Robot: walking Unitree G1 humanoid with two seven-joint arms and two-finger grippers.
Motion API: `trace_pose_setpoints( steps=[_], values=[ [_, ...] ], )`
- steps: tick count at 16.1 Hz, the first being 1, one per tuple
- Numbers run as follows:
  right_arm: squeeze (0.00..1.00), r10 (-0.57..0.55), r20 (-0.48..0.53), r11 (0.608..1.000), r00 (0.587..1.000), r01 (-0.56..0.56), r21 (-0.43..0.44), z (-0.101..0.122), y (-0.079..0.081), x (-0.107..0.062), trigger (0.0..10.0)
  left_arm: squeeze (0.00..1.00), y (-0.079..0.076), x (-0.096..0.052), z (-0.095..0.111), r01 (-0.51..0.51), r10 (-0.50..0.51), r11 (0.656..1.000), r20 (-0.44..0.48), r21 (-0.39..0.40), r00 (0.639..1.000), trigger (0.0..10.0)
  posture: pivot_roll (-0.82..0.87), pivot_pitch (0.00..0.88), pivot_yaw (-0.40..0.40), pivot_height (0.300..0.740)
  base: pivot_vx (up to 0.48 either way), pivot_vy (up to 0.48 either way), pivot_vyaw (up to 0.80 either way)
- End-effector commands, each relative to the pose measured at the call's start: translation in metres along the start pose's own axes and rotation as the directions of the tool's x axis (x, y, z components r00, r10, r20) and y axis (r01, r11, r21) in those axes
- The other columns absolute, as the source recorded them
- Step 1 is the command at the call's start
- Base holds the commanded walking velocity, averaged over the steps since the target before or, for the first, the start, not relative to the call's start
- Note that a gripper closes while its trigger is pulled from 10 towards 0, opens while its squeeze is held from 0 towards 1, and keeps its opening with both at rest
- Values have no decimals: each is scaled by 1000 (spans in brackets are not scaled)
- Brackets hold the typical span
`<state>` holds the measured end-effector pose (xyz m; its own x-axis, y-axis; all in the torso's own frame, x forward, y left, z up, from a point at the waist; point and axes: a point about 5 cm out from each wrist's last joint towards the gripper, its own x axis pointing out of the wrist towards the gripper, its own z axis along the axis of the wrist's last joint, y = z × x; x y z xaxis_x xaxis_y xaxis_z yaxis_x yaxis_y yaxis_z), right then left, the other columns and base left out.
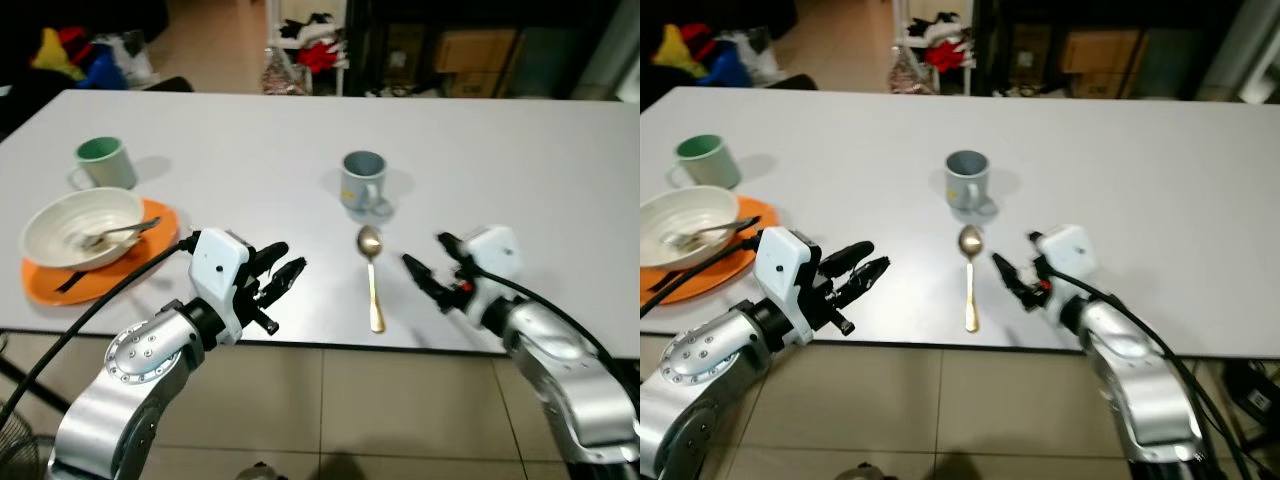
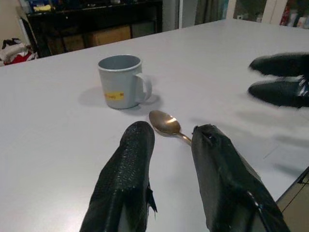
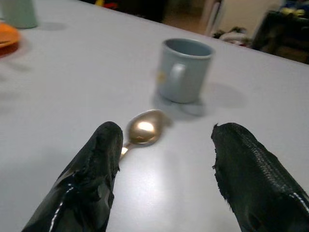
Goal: Setting the table
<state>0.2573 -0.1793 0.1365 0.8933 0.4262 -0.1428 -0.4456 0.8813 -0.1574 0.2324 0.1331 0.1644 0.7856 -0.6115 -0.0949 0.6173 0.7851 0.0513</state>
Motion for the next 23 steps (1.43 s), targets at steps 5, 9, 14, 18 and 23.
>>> trace_pose_setpoints(
  steps=[5,9,14,18,23],
  values=[
    [0,115,-14,983,993,-116,-140,-21,9,-13,10000,0,-3,0,-3,-37,36,999,9,30,999,10000,125,0,11,740,0,0,0],
    [0,-29,60,987,998,19,159,-22,29,-7,10000,0,-5,5,-1,-63,62,998,38,29,997,10000,136,0,-17,740,0,0,0],
    [0,-64,85,975,994,44,216,-14,31,-12,10000,0,1,-6,-4,-188,187,982,52,9,981,10000,140,0,-48,740,0,0,0],
    [0,30,70,989,997,-40,145,-4,39,-12,10000,0,8,-6,-2,-266,265,964,78,5,961,10000,116,0,-25,740,0,0,400],
    [0,-33,161,988,986,7,155,19,33,-18,10000,0,17,-4,2,-336,336,942,65,-4,940,10000,95,0,18,740,0,0,800]
  ],
)
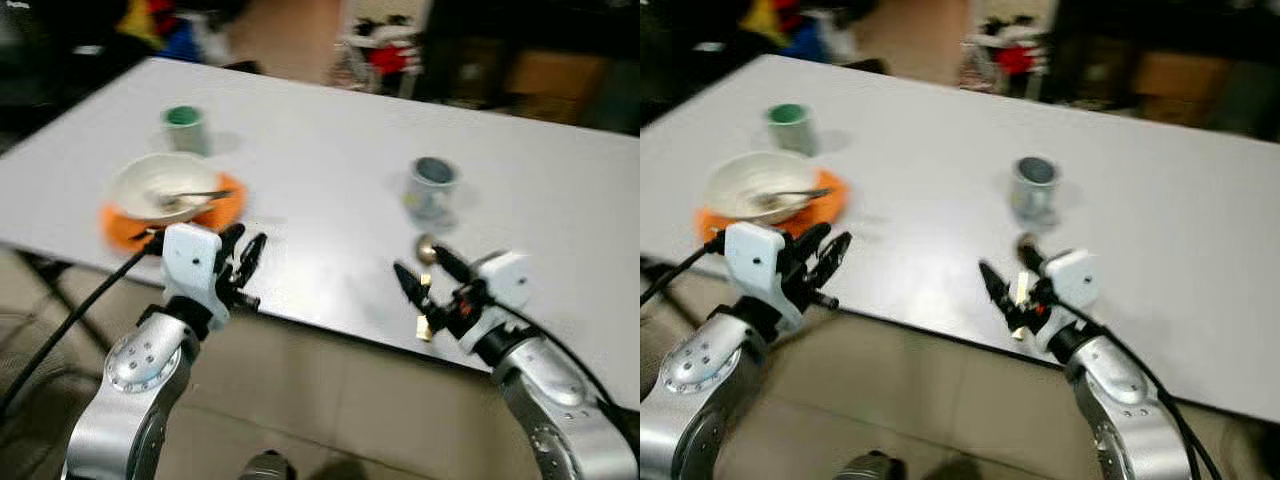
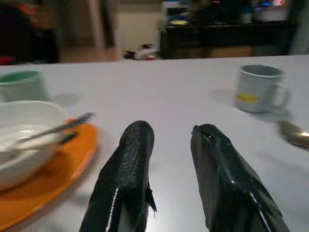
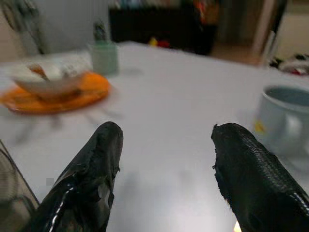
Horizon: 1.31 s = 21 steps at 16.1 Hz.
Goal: Setting the table
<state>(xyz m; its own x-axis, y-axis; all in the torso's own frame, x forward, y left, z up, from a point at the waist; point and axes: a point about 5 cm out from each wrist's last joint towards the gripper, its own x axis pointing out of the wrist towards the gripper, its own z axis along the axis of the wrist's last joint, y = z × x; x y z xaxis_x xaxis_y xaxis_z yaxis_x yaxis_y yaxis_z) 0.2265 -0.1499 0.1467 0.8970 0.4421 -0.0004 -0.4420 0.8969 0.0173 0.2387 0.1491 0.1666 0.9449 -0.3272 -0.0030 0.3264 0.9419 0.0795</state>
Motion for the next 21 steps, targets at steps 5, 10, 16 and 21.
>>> trace_pose_setpoints(
  steps=[5,10,16,21],
  values=[
    [0,-235,75,972,969,234,11,14,-13,-9,10000,0,2,4,1,-35,35,999,-8,28,999,10000,62,0,62,740,0,0,795],
    [0,-154,-4,987,988,154,42,6,3,-11,10000,0,-3,6,-1,-4,4,1000,-24,22,1000,10000,51,0,71,740,0,0,800],
    [0,-165,-74,985,984,168,47,-6,-1,-11,10000,0,2,-2,-8,-60,60,998,-47,11,997,10000,76,0,42,740,0,0,800],
    [0,-166,-87,985,982,170,29,-9,-2,-3,10000,0,1,2,-4,-59,60,998,-26,13,998,10000,88,0,33,740,0,0,800]
  ],
)
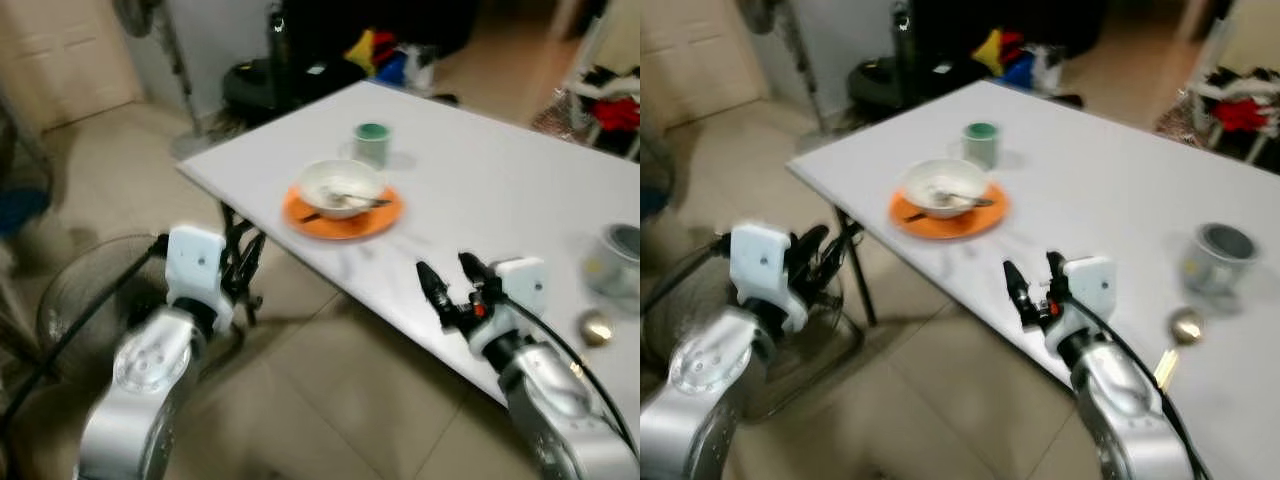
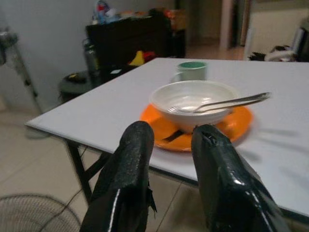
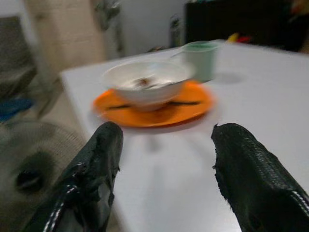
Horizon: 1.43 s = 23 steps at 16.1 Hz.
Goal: Setting the table
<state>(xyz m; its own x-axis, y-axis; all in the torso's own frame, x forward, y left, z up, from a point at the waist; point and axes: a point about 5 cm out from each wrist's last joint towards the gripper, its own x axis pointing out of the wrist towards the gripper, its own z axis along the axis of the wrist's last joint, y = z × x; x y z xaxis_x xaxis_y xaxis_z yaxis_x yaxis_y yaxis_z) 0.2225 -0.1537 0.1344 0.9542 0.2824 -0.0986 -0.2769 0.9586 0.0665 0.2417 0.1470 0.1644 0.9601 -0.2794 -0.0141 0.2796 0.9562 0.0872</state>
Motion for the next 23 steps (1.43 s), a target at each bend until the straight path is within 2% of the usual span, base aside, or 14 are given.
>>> trace_pose_setpoints(
  steps=[1,3,7,21,23],
  values=[
    [0,9,12,1000,1000,-9,-10,3,2,3,10000,0,3,-1,-2,-12,12,1000,-11,13,1000,10000,89,0,35,740,0,289,800],
    [0,12,17,1000,1000,-12,2,3,2,3,10000,0,4,-1,-1,-14,15,1000,-11,17,1000,10000,87,0,37,740,0,292,800],
    [0,14,17,999,1000,-15,37,3,2,4,10000,0,5,2,0,-13,13,1000,-5,21,1000,10000,84,0,37,740,0,300,0],
    [0,65,34,998,997,-66,14,10,5,11,10000,0,5,5,1,-12,12,1000,5,22,1000,10000,89,0,43,740,0,298,0],
    [0,50,32,999,998,-51,15,12,2,13,10000,0,6,6,3,-19,19,999,13,29,1000,10000,86,0,53,740,0,0,400]
  ],
)
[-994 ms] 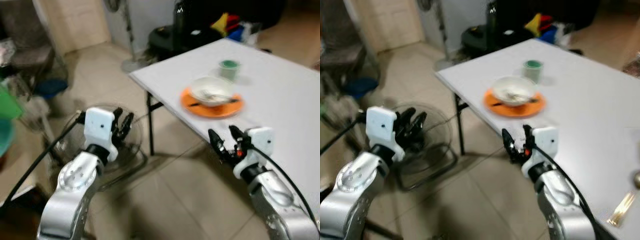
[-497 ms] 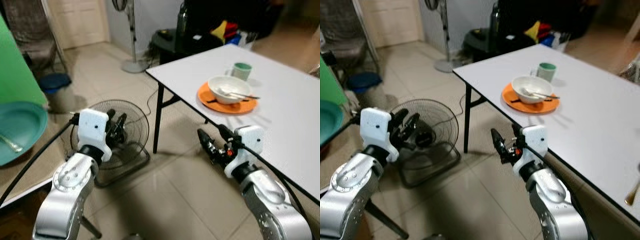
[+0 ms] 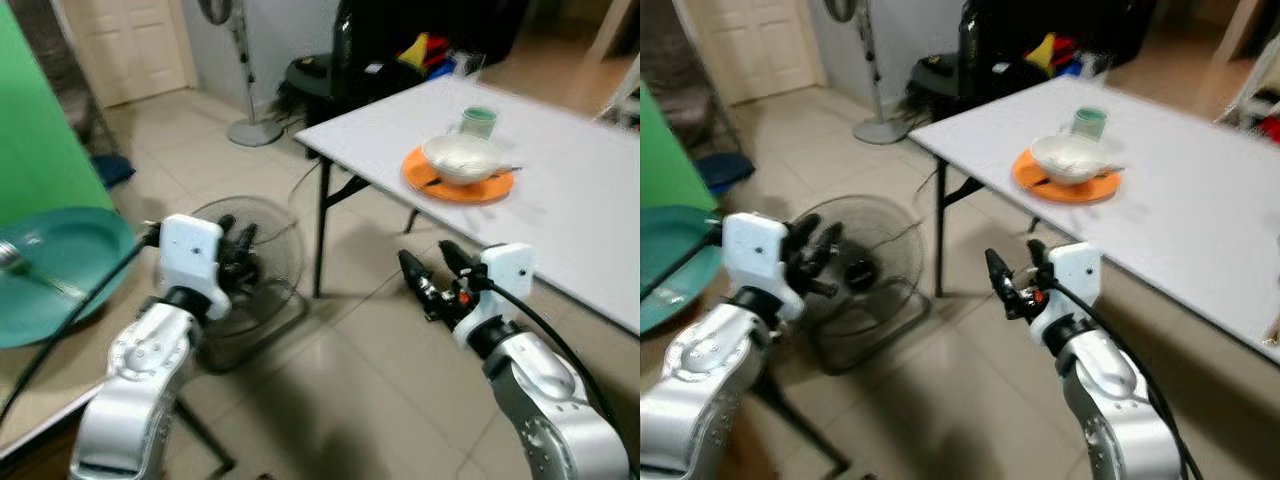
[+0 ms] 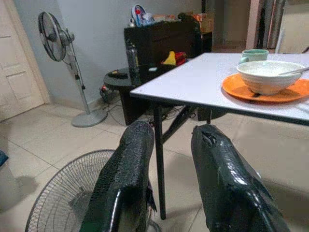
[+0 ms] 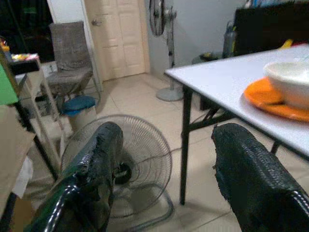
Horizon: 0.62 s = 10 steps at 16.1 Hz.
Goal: Setting the table
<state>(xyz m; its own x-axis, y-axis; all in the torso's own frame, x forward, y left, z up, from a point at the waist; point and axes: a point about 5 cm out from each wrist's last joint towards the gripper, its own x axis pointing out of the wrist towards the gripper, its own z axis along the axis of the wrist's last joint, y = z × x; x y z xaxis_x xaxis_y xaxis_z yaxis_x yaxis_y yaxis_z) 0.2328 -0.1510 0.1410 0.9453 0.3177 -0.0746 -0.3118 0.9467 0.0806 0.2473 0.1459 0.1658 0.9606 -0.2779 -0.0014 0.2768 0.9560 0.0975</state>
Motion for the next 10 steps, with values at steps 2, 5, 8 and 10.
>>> trace_pose_setpoints(
  steps=[2,5,8,10],
  values=[
    [0,0,27,1000,1000,0,22,8,-1,7,10000,0,7,2,5,-36,36,999,19,18,999,10000,86,0,55,740,0,0,800],
    [0,77,36,996,996,-79,43,12,7,9,10000,0,11,2,6,-52,51,998,20,26,998,10000,96,0,52,740,0,0,800],
    [0,159,49,986,986,-161,49,17,17,13,10000,0,13,2,12,-59,57,998,53,37,997,10000,103,0,45,740,0,0,800],
    [0,205,48,977,978,-207,43,19,21,14,10000,0,12,1,14,-59,56,998,61,36,997,10000,107,0,40,740,0,0,800]
  ],
)
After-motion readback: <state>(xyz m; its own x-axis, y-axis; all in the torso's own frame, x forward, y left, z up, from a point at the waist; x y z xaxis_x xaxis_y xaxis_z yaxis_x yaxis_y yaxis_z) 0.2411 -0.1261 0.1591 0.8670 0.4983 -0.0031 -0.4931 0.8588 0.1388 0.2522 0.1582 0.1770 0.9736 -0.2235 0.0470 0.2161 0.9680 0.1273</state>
